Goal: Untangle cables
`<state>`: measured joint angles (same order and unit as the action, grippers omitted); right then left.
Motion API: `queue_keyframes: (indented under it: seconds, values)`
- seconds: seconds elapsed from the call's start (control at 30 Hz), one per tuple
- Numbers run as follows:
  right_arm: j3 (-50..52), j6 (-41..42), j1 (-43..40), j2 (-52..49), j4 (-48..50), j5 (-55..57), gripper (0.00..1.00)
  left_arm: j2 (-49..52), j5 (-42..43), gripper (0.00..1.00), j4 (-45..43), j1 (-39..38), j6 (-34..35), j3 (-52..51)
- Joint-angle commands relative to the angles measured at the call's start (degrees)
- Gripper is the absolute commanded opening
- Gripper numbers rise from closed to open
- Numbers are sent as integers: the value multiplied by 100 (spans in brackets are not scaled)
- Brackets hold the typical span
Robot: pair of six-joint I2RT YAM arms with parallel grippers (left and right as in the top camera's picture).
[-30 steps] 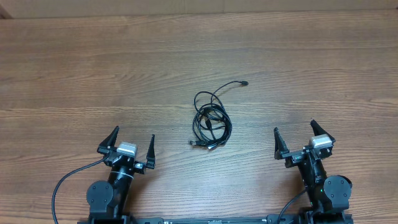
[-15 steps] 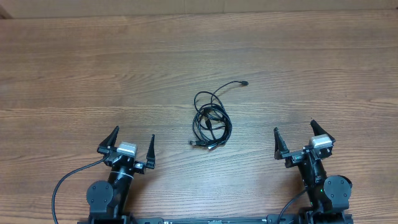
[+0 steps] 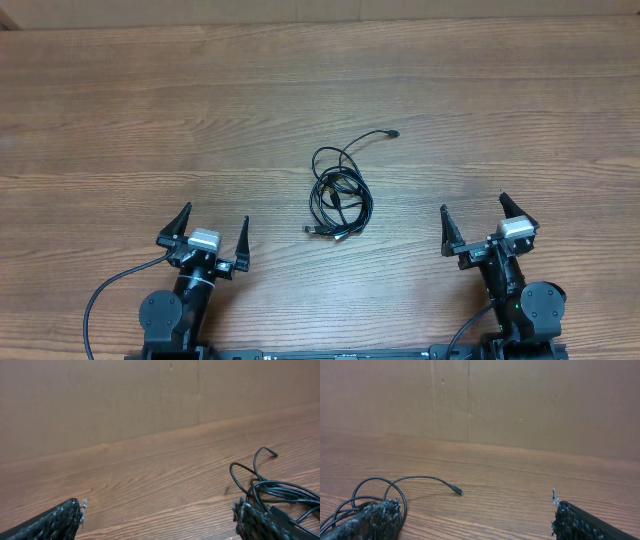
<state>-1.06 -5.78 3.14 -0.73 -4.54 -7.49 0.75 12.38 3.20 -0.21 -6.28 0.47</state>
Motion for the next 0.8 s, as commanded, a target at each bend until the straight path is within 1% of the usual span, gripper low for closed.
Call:
queue_keyframes:
  seconds: [0.0,0.07,0.23,0.33,0.4,0.63,0.77]
  values:
    - [61,-9,33,57,33,11,100,-50,334,100,-24,59,79,-2]
    - [61,-9,35,57,33,11,100,-50,570,99,-22,59,81,22]
    - [61,-9,35,57,33,11,100,-50,614,100,7,59,551,173]
    - [61,-9,33,57,33,11,100,-50,713,100,216,59,610,391]
    - [61,-9,33,57,33,11,100,-50,713,100,579,59,632,636]
    - [61,-9,35,57,33,11,100,-48,713,100,2299,59,629,1722]
    - [61,-9,33,57,33,11,100,-48,715,100,2859,59,634,2186]
